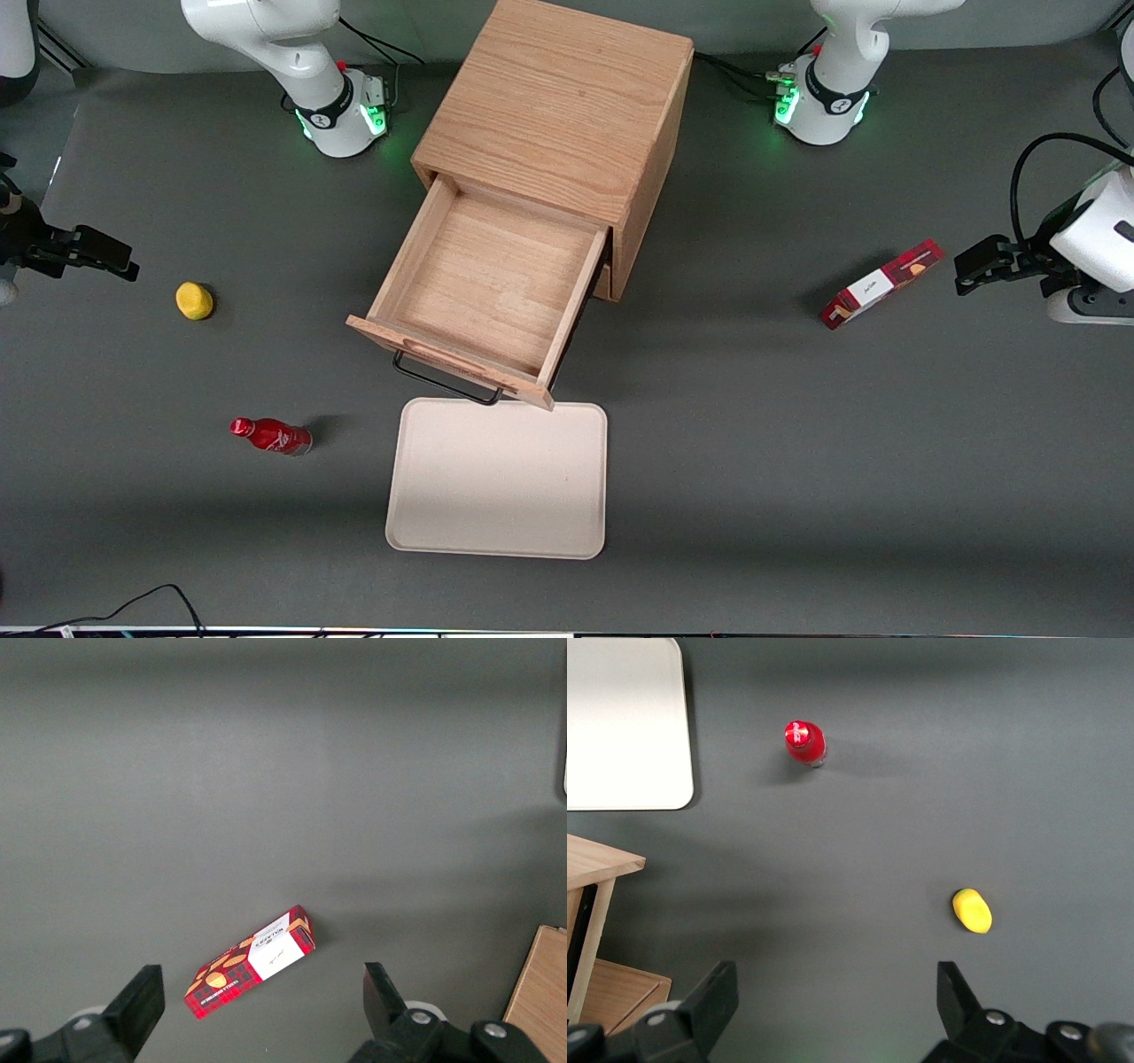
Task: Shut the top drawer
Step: 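Move the right gripper toward the open drawer's front panel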
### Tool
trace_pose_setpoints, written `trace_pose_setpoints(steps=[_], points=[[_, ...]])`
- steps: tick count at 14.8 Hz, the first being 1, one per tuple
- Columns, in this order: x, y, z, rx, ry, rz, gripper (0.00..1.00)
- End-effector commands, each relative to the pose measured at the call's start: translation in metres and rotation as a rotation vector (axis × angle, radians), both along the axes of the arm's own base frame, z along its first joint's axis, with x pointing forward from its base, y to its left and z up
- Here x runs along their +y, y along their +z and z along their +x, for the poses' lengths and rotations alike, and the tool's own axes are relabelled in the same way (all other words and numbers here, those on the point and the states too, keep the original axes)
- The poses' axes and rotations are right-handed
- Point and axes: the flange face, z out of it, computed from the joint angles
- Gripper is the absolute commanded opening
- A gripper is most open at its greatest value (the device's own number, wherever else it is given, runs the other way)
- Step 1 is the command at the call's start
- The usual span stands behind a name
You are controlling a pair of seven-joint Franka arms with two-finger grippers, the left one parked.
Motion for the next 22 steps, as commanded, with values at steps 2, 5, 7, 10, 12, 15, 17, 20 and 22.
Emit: trace_pose_setpoints(steps=[2, 5, 7, 10, 12, 15, 17, 20, 22], points=[[0.004, 0.000, -0.004, 0.009, -0.023, 0.004, 1.00], [0.005, 0.001, -0.003, -0.002, -0.022, 0.003, 1.00], [0.008, -0.002, -0.001, 0.001, -0.021, -0.001, 1.00], [0.007, -0.008, 0.008, -0.005, -0.023, -0.004, 1.00], [0.011, -0.021, 0.016, 0.012, -0.018, -0.007, 1.00], [0.019, -0.030, 0.036, 0.017, 0.010, -0.015, 1.00], [0.033, -0.030, 0.054, 0.003, 0.033, -0.019, 1.00], [0.056, -0.032, 0.082, -0.013, 0.140, -0.017, 1.00], [0.064, -0.030, 0.095, -0.029, 0.214, -0.011, 1.00]])
